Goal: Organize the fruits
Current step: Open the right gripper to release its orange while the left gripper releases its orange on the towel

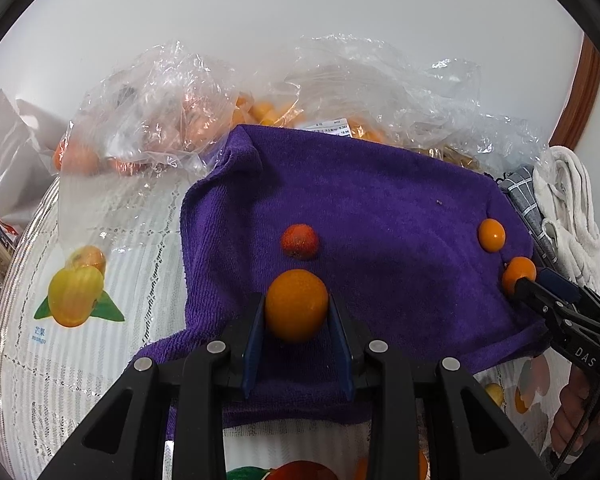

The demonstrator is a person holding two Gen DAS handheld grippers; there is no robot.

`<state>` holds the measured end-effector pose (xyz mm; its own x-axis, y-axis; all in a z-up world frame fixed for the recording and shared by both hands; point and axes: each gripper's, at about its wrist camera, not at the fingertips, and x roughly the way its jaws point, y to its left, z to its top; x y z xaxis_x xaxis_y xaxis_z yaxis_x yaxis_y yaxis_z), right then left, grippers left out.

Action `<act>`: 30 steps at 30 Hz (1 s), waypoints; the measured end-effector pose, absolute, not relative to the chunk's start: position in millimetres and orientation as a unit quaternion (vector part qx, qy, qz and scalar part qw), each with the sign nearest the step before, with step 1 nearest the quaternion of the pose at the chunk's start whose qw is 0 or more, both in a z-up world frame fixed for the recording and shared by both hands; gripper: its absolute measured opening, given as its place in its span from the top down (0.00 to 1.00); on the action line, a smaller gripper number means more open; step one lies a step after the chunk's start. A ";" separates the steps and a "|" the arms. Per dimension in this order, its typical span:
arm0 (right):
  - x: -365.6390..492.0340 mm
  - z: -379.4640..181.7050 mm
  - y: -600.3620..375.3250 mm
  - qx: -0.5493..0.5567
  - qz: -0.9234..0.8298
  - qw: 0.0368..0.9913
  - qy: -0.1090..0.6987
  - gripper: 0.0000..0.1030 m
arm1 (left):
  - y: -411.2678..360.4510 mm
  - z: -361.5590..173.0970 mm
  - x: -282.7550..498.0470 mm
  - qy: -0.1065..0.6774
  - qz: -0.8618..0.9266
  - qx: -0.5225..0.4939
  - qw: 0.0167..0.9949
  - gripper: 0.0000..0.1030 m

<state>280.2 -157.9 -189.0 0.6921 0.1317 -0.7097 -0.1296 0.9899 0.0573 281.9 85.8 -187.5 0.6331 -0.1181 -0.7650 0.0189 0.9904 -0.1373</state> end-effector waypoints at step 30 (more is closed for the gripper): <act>194.3 -157.6 -149.5 0.008 0.056 0.916 0.396 0.38 | 113.4 -137.8 195.2 0.366 -0.021 -0.025 0.930 0.58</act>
<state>194.3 -149.5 -157.6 0.6793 0.1098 -0.7256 -0.0969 0.9935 0.0596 195.2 113.4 -137.8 0.7307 -0.0570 -0.6803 0.0201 0.9979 -0.0620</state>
